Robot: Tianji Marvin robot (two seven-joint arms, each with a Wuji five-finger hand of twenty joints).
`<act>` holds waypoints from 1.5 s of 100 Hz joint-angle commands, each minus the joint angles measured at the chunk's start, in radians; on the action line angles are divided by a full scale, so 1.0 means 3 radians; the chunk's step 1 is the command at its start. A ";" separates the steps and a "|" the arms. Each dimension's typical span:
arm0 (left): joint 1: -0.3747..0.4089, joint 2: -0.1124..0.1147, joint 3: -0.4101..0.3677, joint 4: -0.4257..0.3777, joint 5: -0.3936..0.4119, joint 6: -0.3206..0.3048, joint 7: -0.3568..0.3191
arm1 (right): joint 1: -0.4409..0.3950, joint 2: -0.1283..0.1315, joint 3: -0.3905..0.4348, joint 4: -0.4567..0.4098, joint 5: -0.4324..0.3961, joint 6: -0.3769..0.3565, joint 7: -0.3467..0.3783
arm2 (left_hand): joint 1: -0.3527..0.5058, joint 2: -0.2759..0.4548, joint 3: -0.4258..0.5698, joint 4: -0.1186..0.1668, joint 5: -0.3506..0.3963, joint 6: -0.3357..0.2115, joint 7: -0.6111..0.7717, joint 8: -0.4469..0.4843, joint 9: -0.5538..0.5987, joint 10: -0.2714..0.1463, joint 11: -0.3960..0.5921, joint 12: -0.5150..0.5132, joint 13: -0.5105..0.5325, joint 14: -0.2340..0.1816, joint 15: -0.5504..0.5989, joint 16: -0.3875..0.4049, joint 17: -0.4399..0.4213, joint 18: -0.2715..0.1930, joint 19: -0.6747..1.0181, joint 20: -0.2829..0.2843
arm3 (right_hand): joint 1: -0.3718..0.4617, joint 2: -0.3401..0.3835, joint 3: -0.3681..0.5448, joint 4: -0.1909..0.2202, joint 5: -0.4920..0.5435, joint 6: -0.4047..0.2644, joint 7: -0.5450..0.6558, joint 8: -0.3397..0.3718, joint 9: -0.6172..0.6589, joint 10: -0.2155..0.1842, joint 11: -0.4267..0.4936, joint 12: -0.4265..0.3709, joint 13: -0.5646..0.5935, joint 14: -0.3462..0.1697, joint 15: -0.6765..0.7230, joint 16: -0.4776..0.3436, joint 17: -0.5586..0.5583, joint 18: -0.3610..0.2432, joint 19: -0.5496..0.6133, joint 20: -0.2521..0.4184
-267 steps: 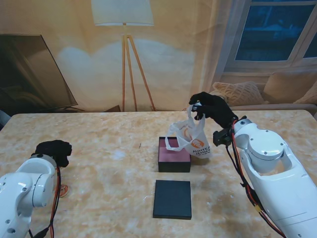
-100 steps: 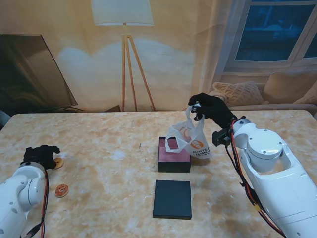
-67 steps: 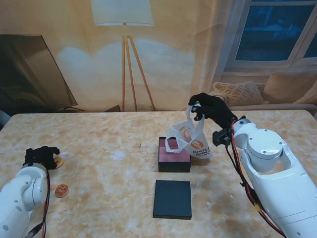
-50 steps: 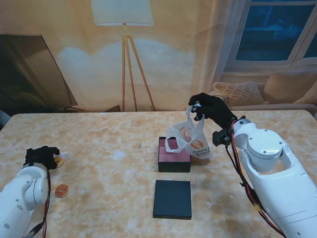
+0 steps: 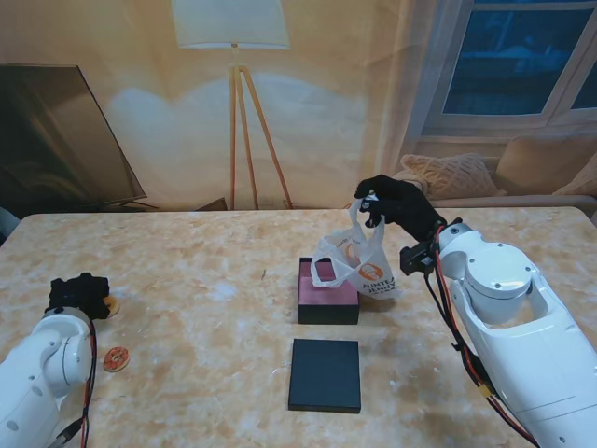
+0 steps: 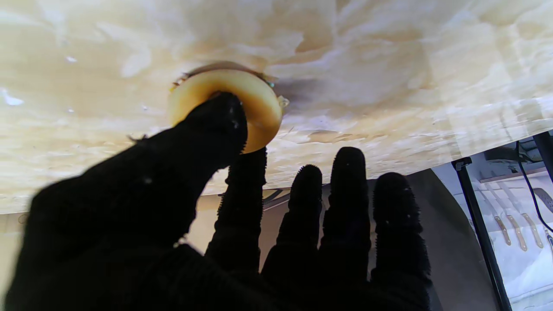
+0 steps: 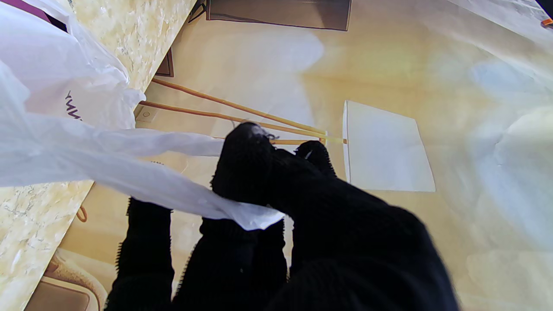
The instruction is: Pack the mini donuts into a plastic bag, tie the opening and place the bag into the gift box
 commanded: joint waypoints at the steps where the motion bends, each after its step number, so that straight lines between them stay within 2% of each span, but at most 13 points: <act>1: 0.0054 -0.0027 -0.0002 -0.0036 -0.0030 -0.0029 -0.0048 | -0.0023 -0.0023 -0.0011 -0.0003 0.0003 0.0012 0.0039 | 0.0017 -0.0220 -0.0054 -0.0205 -0.0006 -0.0085 0.0395 0.0172 0.0067 0.0046 -0.0063 -0.0097 0.0003 0.0092 -0.0088 -0.0124 -0.0047 0.0106 -0.0051 -0.0065 | 0.0207 0.0127 0.0180 0.0054 0.0016 -0.0109 0.0034 0.0002 0.0100 -0.0317 0.0214 0.0064 0.0021 -0.0160 0.0081 0.0025 0.0011 -0.0033 0.0072 0.0044; 8: 0.0070 -0.0030 -0.0013 -0.0044 -0.0027 -0.0067 -0.0007 | -0.0024 -0.0022 -0.0011 -0.0005 0.0002 0.0011 0.0040 | 0.0054 -0.0272 -0.0074 -0.0247 -0.0026 -0.0098 0.0582 0.0270 0.0217 0.0031 -0.0043 -0.0159 0.0128 0.0103 -0.0154 -0.0230 0.0000 0.0130 -0.0067 -0.0083 | 0.0204 0.0126 0.0182 0.0054 0.0016 -0.0110 0.0034 0.0002 0.0102 -0.0318 0.0213 0.0063 0.0024 -0.0161 0.0082 0.0025 0.0013 -0.0037 0.0076 0.0045; 23: 0.0115 -0.0042 -0.0053 -0.0087 -0.0062 -0.0156 0.0059 | -0.0023 -0.0021 -0.0008 -0.0001 0.0009 0.0005 0.0048 | 0.0162 -0.0388 -0.0068 -0.0286 -0.0034 -0.0091 0.0903 0.0379 0.0845 -0.0026 0.0075 -0.0320 0.0624 0.0114 -0.0151 -0.0441 0.0253 0.0182 -0.0027 -0.0154 | 0.0202 0.0122 0.0185 0.0054 0.0023 -0.0111 0.0037 0.0003 0.0104 -0.0312 0.0213 0.0064 0.0024 -0.0161 0.0081 0.0026 0.0020 -0.0037 0.0082 0.0048; 48: 0.0212 -0.0063 -0.0130 -0.0193 -0.0157 -0.0282 0.0070 | -0.0031 -0.0023 -0.0006 -0.0007 0.0014 0.0009 0.0039 | 0.0301 -0.0542 -0.0028 -0.0304 0.0030 -0.0133 0.1285 0.0530 0.1521 -0.0150 0.0454 -0.0307 0.1361 0.0008 0.0308 -0.0364 0.0717 0.0116 0.0263 -0.0191 | 0.0199 0.0117 0.0193 0.0056 0.0029 -0.0117 0.0040 0.0006 0.0106 -0.0312 0.0210 0.0062 0.0026 -0.0154 0.0081 0.0026 0.0019 -0.0035 0.0081 0.0048; 72: 0.0280 -0.0088 -0.0178 -0.0275 -0.0257 -0.0379 0.0125 | -0.0031 -0.0023 -0.0005 -0.0006 0.0020 0.0011 0.0044 | 0.0360 -0.0616 0.0064 -0.0294 0.0129 -0.0181 0.1734 0.0753 0.1878 -0.0280 0.0549 0.0202 0.1622 -0.0081 0.0671 -0.0188 0.0919 0.0074 0.0409 -0.0282 | 0.0198 0.0118 0.0195 0.0055 0.0030 -0.0112 0.0039 0.0007 0.0106 -0.0317 0.0209 0.0062 0.0025 -0.0155 0.0079 0.0025 0.0028 -0.0039 0.0086 0.0049; 81: 0.0304 -0.0093 -0.0189 -0.0302 -0.0267 -0.0409 0.0147 | -0.0032 -0.0022 -0.0003 -0.0007 0.0020 0.0011 0.0044 | 0.0533 -0.0693 -0.0088 -0.0307 0.0189 -0.0194 0.1837 0.0796 0.2124 -0.0352 0.0409 0.0521 0.1768 -0.0139 0.0853 -0.0070 0.1020 0.0074 0.0498 -0.0287 | 0.0197 0.0117 0.0195 0.0055 0.0034 -0.0114 0.0041 0.0008 0.0111 -0.0316 0.0211 0.0062 0.0025 -0.0155 0.0079 0.0026 0.0031 -0.0041 0.0086 0.0049; 89: 0.0329 -0.0101 -0.0198 -0.0325 -0.0283 -0.0436 0.0185 | -0.0034 -0.0022 -0.0001 -0.0007 0.0018 0.0006 0.0046 | 0.0580 -0.0735 -0.0095 -0.0305 0.0196 -0.0206 0.1856 0.0816 0.2192 -0.0373 0.0438 0.0626 0.1823 -0.0161 0.0939 -0.0022 0.1057 0.0070 0.0535 -0.0278 | 0.0196 0.0113 0.0198 0.0055 0.0034 -0.0113 0.0041 0.0008 0.0112 -0.0317 0.0211 0.0061 0.0025 -0.0155 0.0078 0.0026 0.0038 -0.0040 0.0089 0.0050; 108: 0.0388 -0.0114 -0.0201 -0.0361 -0.0309 -0.0463 0.0239 | -0.0034 -0.0022 0.0000 -0.0007 0.0028 0.0006 0.0049 | 0.0563 -0.0778 -0.0043 -0.0304 0.0039 -0.0182 0.1366 0.0497 0.2211 -0.0416 0.0445 0.0678 0.1849 -0.0194 0.0971 0.0036 0.1076 0.0042 0.0556 -0.0277 | 0.0196 0.0107 0.0204 0.0056 0.0041 -0.0115 0.0043 0.0009 0.0115 -0.0313 0.0211 0.0062 0.0029 -0.0147 0.0081 0.0027 0.0037 -0.0039 0.0091 0.0051; 116: 0.0406 -0.0117 -0.0211 -0.0371 -0.0318 -0.0471 0.0246 | -0.0033 -0.0021 0.0000 -0.0005 0.0030 0.0007 0.0054 | 0.0566 -0.0776 -0.0045 -0.0306 0.0138 0.0111 0.0373 -0.0159 0.2198 -0.0459 0.0449 0.0669 0.1838 -0.0213 0.0945 0.0054 0.1066 0.0020 0.0530 -0.0296 | 0.0194 0.0108 0.0205 0.0056 0.0040 -0.0110 0.0042 0.0009 0.0117 -0.0318 0.0210 0.0061 0.0029 -0.0154 0.0079 0.0026 0.0038 -0.0041 0.0093 0.0051; 129: 0.0428 -0.0116 -0.0234 -0.0386 -0.0310 -0.0494 0.0251 | -0.0033 -0.0020 0.0003 -0.0002 0.0032 -0.0001 0.0060 | 0.0575 -0.0768 -0.0045 -0.0305 0.0262 0.0307 -0.0497 -0.0584 0.2166 -0.0492 0.0462 0.0675 0.1810 -0.0215 0.0872 0.0129 0.1023 0.0016 0.0462 -0.0330 | 0.0193 0.0104 0.0208 0.0056 0.0042 -0.0116 0.0041 0.0009 0.0118 -0.0308 0.0210 0.0060 0.0032 -0.0145 0.0080 0.0027 0.0038 -0.0044 0.0093 0.0051; 142: 0.0445 -0.0111 -0.0256 -0.0412 -0.0306 -0.0502 0.0206 | -0.0034 -0.0021 0.0002 -0.0006 0.0031 0.0003 0.0053 | 0.0579 -0.0644 -0.0134 -0.0299 0.0411 0.0340 -0.0573 -0.0634 0.2131 -0.0455 0.0432 0.0682 0.1759 -0.0178 0.0782 0.0091 0.0969 0.0069 0.0415 -0.0339 | 0.0193 0.0102 0.0212 0.0057 0.0045 -0.0116 0.0042 0.0010 0.0116 -0.0308 0.0209 0.0061 0.0030 -0.0146 0.0081 0.0028 0.0037 -0.0040 0.0092 0.0051; 148: 0.0458 -0.0109 -0.0268 -0.0434 -0.0301 -0.0496 0.0181 | -0.0034 -0.0021 0.0002 -0.0006 0.0035 0.0006 0.0056 | 0.0504 -0.0473 -0.0210 -0.0270 0.0444 0.0237 -0.0438 -0.0522 0.2004 -0.0375 0.0361 0.0645 0.1624 -0.0098 0.0688 0.0048 0.0837 0.0106 0.0351 -0.0334 | 0.0193 0.0102 0.0212 0.0057 0.0049 -0.0116 0.0043 0.0010 0.0119 -0.0310 0.0210 0.0061 0.0029 -0.0145 0.0081 0.0029 0.0043 -0.0039 0.0096 0.0052; 150: 0.0465 -0.0108 -0.0274 -0.0446 -0.0297 -0.0494 0.0169 | -0.0034 -0.0021 0.0002 -0.0005 0.0035 0.0006 0.0058 | 0.0428 -0.0403 -0.0175 -0.0261 0.0443 0.0194 -0.0397 -0.0479 0.1873 -0.0332 0.0466 0.0542 0.1550 -0.0066 0.0643 0.0047 0.0768 0.0117 0.0311 -0.0324 | 0.0192 0.0102 0.0212 0.0057 0.0048 -0.0115 0.0043 0.0011 0.0121 -0.0313 0.0210 0.0061 0.0030 -0.0144 0.0081 0.0029 0.0041 -0.0041 0.0096 0.0053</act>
